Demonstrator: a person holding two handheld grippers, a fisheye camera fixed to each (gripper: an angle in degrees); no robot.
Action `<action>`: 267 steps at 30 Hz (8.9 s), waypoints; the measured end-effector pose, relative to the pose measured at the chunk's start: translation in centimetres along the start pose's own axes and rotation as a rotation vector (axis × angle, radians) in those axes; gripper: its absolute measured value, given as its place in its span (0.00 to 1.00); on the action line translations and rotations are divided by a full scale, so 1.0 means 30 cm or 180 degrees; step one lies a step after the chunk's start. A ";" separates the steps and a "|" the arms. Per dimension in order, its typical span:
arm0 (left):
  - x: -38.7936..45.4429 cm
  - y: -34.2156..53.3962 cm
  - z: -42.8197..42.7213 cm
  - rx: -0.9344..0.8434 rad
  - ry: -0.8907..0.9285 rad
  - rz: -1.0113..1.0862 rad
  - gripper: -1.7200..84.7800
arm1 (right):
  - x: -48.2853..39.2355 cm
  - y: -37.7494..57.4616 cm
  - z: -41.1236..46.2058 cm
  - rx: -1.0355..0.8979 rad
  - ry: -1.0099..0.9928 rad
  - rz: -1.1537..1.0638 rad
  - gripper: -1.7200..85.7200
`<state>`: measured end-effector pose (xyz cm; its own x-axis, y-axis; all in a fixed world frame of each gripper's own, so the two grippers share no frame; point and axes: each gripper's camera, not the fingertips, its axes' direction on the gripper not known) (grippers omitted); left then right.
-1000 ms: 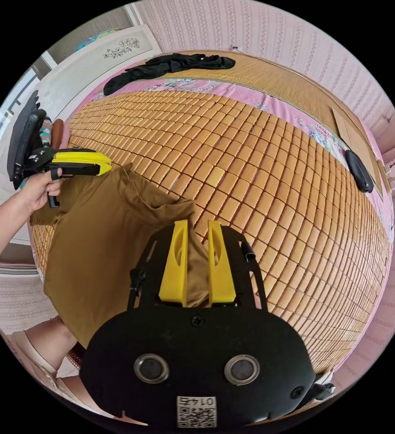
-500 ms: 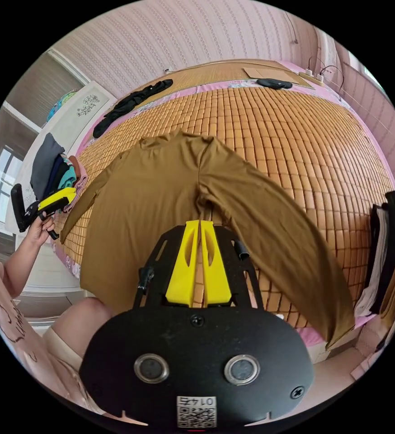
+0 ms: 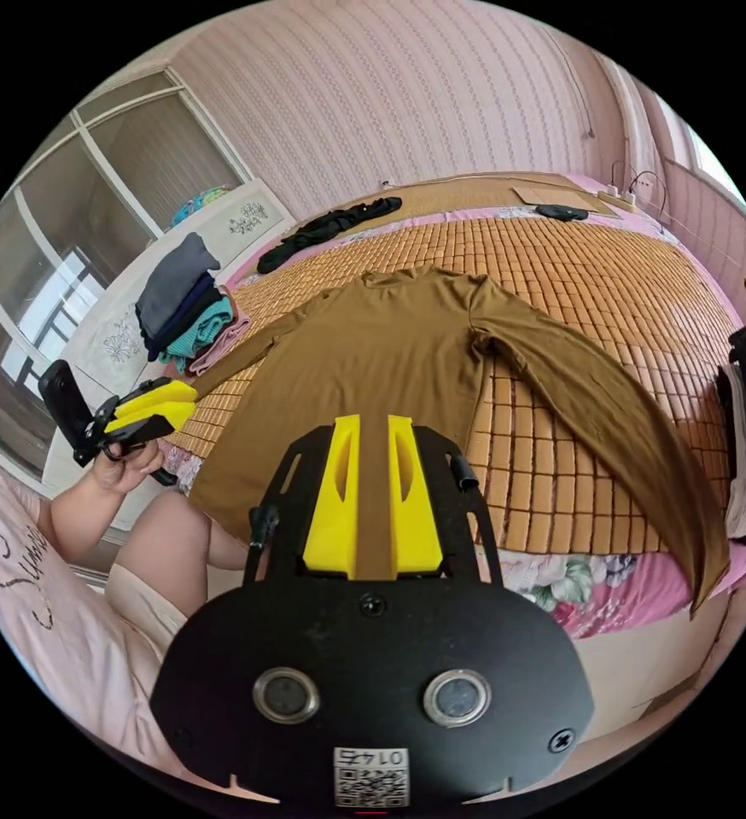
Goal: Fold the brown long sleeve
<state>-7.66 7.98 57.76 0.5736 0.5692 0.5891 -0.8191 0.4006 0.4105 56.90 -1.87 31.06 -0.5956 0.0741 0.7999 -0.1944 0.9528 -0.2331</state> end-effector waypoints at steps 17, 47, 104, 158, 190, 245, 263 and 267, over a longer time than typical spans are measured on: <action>0.376 -0.230 0.305 -0.0641 -0.0248 0.0583 0.08 | 0.629 0.466 -0.670 0.1600 0.1802 0.2298 0.18; 0.440 -0.664 1.533 -0.1637 -0.0099 0.0648 0.02 | 0.863 0.778 -0.796 0.1990 0.1265 0.2876 0.03; -0.216 0.720 -0.084 -0.1425 -0.0354 -0.1307 0.01 | -0.229 -0.453 1.023 -0.1103 0.1165 0.0098 0.03; -0.413 0.778 -0.142 -0.1733 -0.0305 -0.1429 0.01 | -0.440 -0.154 1.465 -0.0963 -0.0112 -0.1663 0.07; -0.374 0.861 -0.217 -0.1731 -0.0263 -0.1386 0.01 | -0.894 0.721 1.953 -0.2343 -0.0628 -0.2663 0.13; -0.297 0.483 -0.785 0.1719 -0.0343 -0.0877 0.01 | -1.007 -0.406 1.067 -0.0014 -0.1102 -0.1885 0.02; 0.102 0.239 -0.287 0.0469 0.0579 -0.0070 0.02 | -0.292 0.005 0.673 0.0128 -0.0630 -0.0618 0.03; 0.146 0.217 -0.183 0.0180 0.0728 0.0017 0.03 | -0.224 0.059 0.692 -0.0082 -0.0474 -0.0453 0.03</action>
<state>-10.46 17.02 59.20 0.5496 0.7216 0.4210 -0.8173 0.3599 0.4499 44.37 -6.79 13.79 -0.6725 -0.1042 0.7327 -0.2659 0.9579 -0.1078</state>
